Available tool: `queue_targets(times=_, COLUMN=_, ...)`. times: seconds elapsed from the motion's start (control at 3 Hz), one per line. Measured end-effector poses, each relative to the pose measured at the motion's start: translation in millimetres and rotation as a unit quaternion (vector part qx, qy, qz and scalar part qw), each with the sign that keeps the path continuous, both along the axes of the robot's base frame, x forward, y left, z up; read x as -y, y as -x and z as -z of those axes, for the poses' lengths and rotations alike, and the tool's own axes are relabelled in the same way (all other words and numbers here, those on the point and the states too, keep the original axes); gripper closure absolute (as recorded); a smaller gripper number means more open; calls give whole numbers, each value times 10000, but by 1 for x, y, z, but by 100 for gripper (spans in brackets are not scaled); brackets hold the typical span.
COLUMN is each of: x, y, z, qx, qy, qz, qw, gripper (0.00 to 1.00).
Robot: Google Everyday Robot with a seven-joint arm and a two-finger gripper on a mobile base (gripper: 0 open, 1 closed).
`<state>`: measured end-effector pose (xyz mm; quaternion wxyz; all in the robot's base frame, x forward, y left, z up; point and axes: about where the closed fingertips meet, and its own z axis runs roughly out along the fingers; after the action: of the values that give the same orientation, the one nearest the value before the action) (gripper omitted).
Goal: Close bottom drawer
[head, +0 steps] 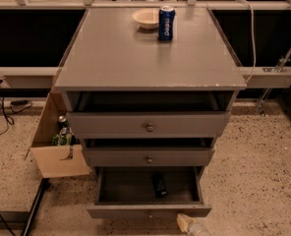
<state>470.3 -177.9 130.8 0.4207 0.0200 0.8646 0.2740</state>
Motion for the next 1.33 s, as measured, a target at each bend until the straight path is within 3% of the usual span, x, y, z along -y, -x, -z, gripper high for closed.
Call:
queue_targets(times=0.67, x=-13, y=-26, z=-3, qx=103, qy=-4, qz=-243, qw=9997, gripper=100)
queue_targets(times=1.0, x=-13, y=-26, z=-3, qx=103, qy=-3, qz=-246, qw=9996, gripper=100)
queue_targets(times=1.33, x=-31, y=-41, z=-7, qx=119, qy=285, qz=-950, qw=9950, gripper=100)
